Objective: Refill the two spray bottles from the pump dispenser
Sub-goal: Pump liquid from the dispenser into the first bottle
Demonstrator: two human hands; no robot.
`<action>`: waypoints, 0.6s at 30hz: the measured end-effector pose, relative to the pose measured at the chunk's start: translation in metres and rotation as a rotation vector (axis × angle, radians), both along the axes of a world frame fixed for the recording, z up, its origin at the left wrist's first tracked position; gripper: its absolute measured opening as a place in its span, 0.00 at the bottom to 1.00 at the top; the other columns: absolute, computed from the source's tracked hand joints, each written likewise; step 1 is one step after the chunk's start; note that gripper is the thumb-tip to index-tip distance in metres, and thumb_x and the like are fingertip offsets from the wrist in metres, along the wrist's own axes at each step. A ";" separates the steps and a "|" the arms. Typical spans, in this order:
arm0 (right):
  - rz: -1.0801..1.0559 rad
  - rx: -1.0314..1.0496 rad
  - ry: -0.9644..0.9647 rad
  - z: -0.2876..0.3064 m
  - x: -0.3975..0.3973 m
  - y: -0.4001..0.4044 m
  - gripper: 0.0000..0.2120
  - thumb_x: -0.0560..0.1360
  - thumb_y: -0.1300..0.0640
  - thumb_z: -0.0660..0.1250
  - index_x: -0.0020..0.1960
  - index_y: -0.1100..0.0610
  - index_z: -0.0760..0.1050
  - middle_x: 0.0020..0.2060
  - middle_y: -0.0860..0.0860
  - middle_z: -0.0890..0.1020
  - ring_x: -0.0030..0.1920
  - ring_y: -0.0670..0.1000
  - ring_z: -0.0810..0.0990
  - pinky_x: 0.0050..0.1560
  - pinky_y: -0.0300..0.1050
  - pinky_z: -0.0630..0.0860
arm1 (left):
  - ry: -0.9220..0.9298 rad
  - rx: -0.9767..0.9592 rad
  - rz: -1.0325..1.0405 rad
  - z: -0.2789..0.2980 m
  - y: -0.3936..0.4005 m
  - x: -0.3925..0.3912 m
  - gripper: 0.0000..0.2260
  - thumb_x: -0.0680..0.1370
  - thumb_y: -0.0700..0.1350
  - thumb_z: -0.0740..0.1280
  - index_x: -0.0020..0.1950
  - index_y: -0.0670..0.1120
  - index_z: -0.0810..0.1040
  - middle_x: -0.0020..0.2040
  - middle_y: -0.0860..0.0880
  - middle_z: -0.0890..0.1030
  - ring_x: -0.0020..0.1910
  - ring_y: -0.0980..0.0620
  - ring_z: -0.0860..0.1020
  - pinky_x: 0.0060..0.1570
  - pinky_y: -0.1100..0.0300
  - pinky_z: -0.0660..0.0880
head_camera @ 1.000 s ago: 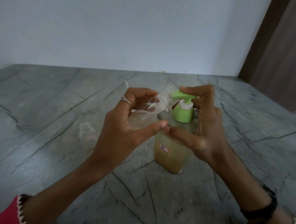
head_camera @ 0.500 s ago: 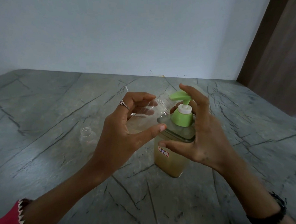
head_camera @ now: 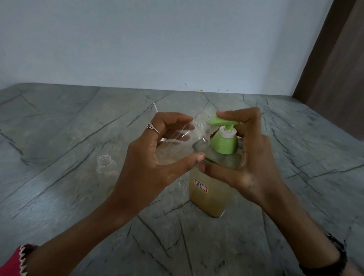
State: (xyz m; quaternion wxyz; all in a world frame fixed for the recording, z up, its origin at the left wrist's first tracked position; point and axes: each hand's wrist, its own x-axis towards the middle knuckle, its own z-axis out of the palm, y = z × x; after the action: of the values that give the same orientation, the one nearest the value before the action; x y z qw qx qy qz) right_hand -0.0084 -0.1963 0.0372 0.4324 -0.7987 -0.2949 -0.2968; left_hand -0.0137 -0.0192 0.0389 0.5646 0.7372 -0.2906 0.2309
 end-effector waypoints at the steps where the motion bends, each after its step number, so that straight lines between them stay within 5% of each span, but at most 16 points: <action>1: -0.007 -0.004 -0.006 -0.001 0.000 0.000 0.31 0.62 0.45 0.72 0.59 0.38 0.58 0.50 0.33 0.75 0.47 0.43 0.80 0.44 0.46 0.78 | -0.001 -0.001 0.000 0.000 0.000 0.000 0.21 0.66 0.48 0.74 0.56 0.55 0.72 0.54 0.56 0.80 0.52 0.56 0.80 0.50 0.68 0.75; 7: -0.040 -0.078 -0.033 -0.006 0.001 -0.002 0.36 0.66 0.42 0.70 0.68 0.42 0.55 0.50 0.37 0.77 0.47 0.43 0.81 0.45 0.47 0.79 | -0.005 -0.003 0.007 0.002 0.001 -0.001 0.21 0.66 0.49 0.74 0.56 0.56 0.72 0.53 0.56 0.80 0.52 0.56 0.80 0.50 0.67 0.75; 11: 0.071 0.042 0.028 -0.005 -0.001 -0.006 0.27 0.72 0.41 0.60 0.70 0.39 0.57 0.55 0.29 0.75 0.56 0.39 0.78 0.53 0.37 0.77 | -0.012 -0.004 0.014 0.003 0.002 -0.002 0.21 0.66 0.49 0.74 0.56 0.56 0.72 0.54 0.56 0.80 0.52 0.57 0.80 0.50 0.68 0.75; 18: 0.241 0.287 0.185 0.002 0.003 -0.008 0.17 0.76 0.53 0.62 0.64 0.42 0.71 0.54 0.43 0.82 0.57 0.46 0.80 0.53 0.38 0.75 | -0.005 -0.011 0.017 0.004 0.002 -0.003 0.20 0.66 0.49 0.73 0.55 0.55 0.72 0.53 0.56 0.80 0.51 0.57 0.80 0.49 0.69 0.75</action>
State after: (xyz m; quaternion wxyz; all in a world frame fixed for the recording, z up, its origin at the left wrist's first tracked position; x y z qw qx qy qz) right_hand -0.0058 -0.2039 0.0392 0.5995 -0.7115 -0.3022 -0.2074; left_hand -0.0167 -0.0171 0.0431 0.5659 0.7360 -0.2845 0.2391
